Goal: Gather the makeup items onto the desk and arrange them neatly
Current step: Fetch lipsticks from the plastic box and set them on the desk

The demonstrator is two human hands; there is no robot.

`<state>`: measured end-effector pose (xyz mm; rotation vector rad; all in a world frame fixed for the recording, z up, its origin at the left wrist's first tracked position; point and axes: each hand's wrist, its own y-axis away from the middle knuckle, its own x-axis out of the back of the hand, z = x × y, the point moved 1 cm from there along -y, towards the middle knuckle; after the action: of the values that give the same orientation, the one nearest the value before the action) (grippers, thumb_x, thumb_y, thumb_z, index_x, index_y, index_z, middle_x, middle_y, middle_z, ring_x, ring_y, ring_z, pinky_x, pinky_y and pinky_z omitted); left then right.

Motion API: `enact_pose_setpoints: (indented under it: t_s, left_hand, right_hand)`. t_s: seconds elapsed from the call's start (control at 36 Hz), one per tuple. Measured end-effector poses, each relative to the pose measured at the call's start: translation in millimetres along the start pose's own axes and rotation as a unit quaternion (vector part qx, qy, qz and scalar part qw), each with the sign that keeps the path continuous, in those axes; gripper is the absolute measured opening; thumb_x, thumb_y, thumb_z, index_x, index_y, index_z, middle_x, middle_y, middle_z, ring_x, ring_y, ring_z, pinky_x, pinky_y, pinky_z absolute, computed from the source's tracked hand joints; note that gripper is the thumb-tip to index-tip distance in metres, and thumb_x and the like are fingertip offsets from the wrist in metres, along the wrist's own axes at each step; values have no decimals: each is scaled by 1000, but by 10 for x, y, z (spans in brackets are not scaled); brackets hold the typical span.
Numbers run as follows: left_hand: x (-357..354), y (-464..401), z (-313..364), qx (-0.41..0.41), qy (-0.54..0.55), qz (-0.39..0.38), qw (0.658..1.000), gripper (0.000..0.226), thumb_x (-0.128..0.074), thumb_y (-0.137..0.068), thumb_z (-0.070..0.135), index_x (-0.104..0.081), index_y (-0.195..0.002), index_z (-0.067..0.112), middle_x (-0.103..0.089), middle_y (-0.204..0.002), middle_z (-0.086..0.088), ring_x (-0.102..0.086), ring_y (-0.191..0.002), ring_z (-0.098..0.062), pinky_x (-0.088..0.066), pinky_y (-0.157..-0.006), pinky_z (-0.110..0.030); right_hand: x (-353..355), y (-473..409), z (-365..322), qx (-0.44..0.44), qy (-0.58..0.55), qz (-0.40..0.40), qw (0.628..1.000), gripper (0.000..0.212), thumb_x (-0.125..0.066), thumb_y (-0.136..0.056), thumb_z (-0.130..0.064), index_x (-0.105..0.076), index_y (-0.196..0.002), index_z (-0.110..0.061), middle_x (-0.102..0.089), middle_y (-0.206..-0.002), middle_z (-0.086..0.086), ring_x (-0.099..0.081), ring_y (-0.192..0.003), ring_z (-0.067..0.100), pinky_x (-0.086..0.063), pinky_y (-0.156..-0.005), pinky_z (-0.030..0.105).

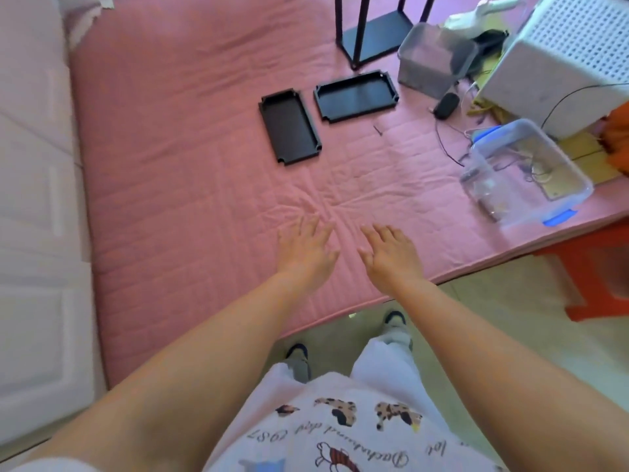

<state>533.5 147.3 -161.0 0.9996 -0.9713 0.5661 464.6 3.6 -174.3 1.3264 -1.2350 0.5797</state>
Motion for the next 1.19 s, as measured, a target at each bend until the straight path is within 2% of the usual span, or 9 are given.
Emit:
enact_pose_setpoints:
  t_s: [0.25, 0.33, 0.5, 0.72, 0.92, 1.03, 1.19]
  left_hand:
    - [-102, -474, 963, 54, 44, -8, 998, 59, -37, -94, 47, -15, -147, 32, -10, -157, 3, -3, -144, -23, 0, -113, -52]
    - [-105, -654, 1328, 61, 55, -1, 997, 60, -38, -94, 47, -17, -147, 31, -12, -157, 2, -6, -144, -23, -2, -114, -51]
    - [-51, -989, 1859, 40, 59, -3, 997, 58, -35, -95, 48, -17, -147, 31, -11, -157, 3, -6, -144, -22, -7, -114, -49]
    - [-116, -1443, 2366, -30, 29, -23, 999, 58, -35, -95, 46, -16, -147, 29, -13, -156, 3, -8, -143, -23, -13, -114, -48]
    - [-208, -1757, 2954, -52, 35, -20, 998, 57, -42, -93, 43, -24, -145, 25, -21, -154, 0, -18, -139, -24, -18, -112, -41]
    - [-266, -2039, 3385, -37, 60, -4, 997, 57, -46, -92, 39, -28, -144, 24, -26, -151, -1, -25, -135, -25, -21, -109, -41]
    - [-472, -2376, 3941, -5, 68, -18, 998, 56, -51, -91, 31, -30, -142, 23, -32, -147, -2, -28, -132, -26, -25, -107, -38]
  right_hand:
    - [277, -311, 975, 51, 5, -52, 997, 51, -30, -99, -37, -23, -147, -21, -25, -153, 5, -22, -139, 24, -19, -114, 39]
    - [436, -445, 1330, 54, 3, -34, 998, 50, -34, -97, -35, -27, -145, -21, -29, -151, 4, -26, -136, 24, -24, -110, 38]
    - [675, -580, 1882, 37, -10, -18, 999, 49, -37, -97, -32, -30, -144, -19, -32, -149, 7, -29, -134, 27, -23, -107, 38]
    - [725, -723, 2501, -44, -60, 7, 997, 49, -36, -98, -33, -30, -145, -19, -30, -151, 6, -25, -137, 24, -17, -112, 36]
    - [770, -777, 3180, -75, -69, -24, 994, 49, -36, -98, -31, -28, -145, -20, -28, -151, 3, -22, -139, 24, -19, -113, 38]
    - [840, -923, 3628, -65, -75, -38, 994, 48, -36, -97, -29, -30, -143, -20, -33, -148, 4, -24, -137, 24, -22, -111, 38]
    - [900, -1237, 4340, -28, -51, -108, 992, 50, -36, -96, -24, -26, -146, -20, -28, -151, 3, -23, -138, 21, -22, -111, 36]
